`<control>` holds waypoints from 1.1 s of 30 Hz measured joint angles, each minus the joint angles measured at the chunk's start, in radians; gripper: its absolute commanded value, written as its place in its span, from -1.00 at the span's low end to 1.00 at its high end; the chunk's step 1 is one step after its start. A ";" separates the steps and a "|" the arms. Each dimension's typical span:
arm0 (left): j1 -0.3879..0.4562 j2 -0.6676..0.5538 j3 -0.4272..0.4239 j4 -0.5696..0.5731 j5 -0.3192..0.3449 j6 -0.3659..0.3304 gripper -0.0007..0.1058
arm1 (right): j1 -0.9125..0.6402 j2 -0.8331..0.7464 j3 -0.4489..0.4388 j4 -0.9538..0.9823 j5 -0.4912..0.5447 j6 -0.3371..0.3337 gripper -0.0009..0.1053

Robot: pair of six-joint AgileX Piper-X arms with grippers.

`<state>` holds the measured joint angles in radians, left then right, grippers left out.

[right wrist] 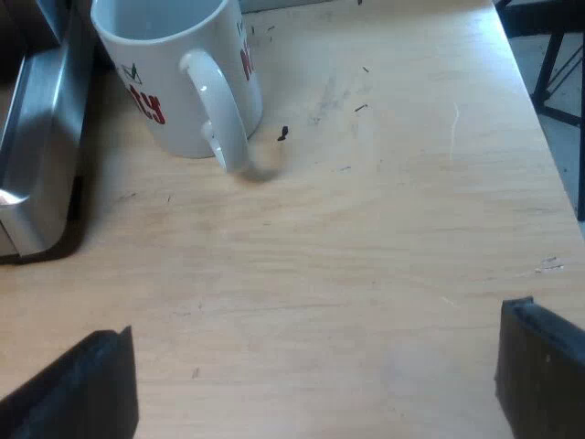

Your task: Put the handle in the coffee machine

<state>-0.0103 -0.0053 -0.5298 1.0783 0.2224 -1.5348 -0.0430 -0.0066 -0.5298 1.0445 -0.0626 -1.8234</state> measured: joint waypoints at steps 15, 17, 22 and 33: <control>0.013 -0.002 0.014 -0.033 0.071 0.037 0.54 | 0.000 0.000 0.000 0.000 -0.020 0.029 0.53; 0.013 -0.002 0.013 -0.033 0.071 0.037 0.54 | 0.000 0.000 0.000 0.000 -0.048 0.023 0.53; 0.013 -0.002 0.013 -0.033 0.073 0.039 0.54 | 0.000 0.000 0.000 0.000 -0.090 0.003 0.53; 0.013 -0.002 0.016 -0.038 0.073 0.044 0.54 | 0.000 0.000 0.000 0.000 -0.090 0.001 0.53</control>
<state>0.0030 -0.0071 -0.5141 1.0405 0.2959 -1.4911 -0.0430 -0.0066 -0.5298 1.0445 -0.1525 -1.8225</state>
